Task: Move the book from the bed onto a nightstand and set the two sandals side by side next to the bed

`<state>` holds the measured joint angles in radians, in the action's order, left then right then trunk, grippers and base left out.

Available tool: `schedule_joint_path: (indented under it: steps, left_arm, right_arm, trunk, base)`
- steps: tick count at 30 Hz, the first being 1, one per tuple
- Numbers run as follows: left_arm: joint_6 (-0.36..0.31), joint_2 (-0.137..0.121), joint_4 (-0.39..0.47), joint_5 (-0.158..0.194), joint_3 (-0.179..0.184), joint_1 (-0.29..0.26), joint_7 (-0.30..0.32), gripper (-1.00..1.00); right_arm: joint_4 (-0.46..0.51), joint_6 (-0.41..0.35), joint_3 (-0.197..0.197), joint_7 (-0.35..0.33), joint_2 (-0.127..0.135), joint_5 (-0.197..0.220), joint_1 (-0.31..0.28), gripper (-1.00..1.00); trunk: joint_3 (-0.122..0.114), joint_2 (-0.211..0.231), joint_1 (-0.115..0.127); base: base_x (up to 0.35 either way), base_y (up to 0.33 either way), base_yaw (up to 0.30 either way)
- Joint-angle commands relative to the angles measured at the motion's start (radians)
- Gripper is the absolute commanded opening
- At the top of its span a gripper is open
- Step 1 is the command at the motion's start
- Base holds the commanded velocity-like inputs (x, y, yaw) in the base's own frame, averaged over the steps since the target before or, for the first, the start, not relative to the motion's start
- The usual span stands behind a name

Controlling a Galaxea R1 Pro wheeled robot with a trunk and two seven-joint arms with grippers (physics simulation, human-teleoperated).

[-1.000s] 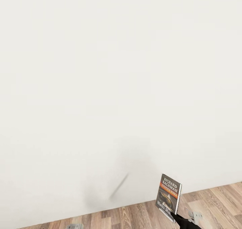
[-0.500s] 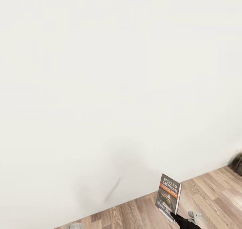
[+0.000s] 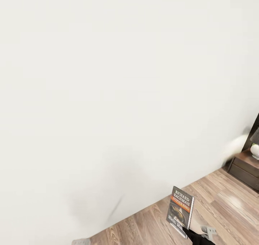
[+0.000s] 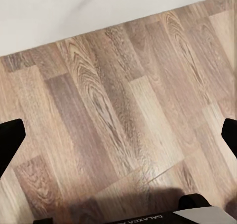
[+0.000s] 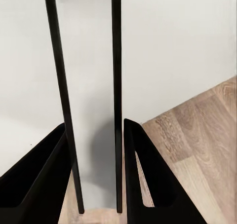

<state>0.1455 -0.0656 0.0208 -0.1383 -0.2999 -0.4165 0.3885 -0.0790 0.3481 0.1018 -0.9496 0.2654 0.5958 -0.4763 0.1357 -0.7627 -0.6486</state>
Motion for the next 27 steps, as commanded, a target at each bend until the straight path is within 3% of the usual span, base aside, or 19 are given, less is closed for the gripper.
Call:
schedule_joint_path:
  steps: [1, 12, 27]
  left_arm:
    - [0.004, 0.000, -0.001, -0.011, -0.008, -0.001, 0.002, 1.00]
    - [0.005, 0.000, -0.001, -0.011, -0.008, -0.001, 0.002, 1.00]
    - [0.005, 0.000, -0.001, -0.011, -0.008, -0.001, 0.002, 1.00]
  right_arm:
    - [-0.004, 0.006, 0.006, -0.004, -0.001, 0.009, -0.002, -1.00]
    - [-0.004, 0.006, 0.006, -0.004, 0.000, 0.010, -0.002, -1.00]
    - [-0.004, 0.006, 0.006, -0.004, 0.000, 0.010, -0.002, -1.00]
  trunk:
    - [0.002, -0.001, -0.001]
    - [0.002, -0.001, -0.001]
    - [0.002, -0.001, -0.001]
  base:
    - [0.188, 0.000, -0.180]
    - [0.039, 0.000, -0.055]
    - [0.010, 0.000, -0.228]
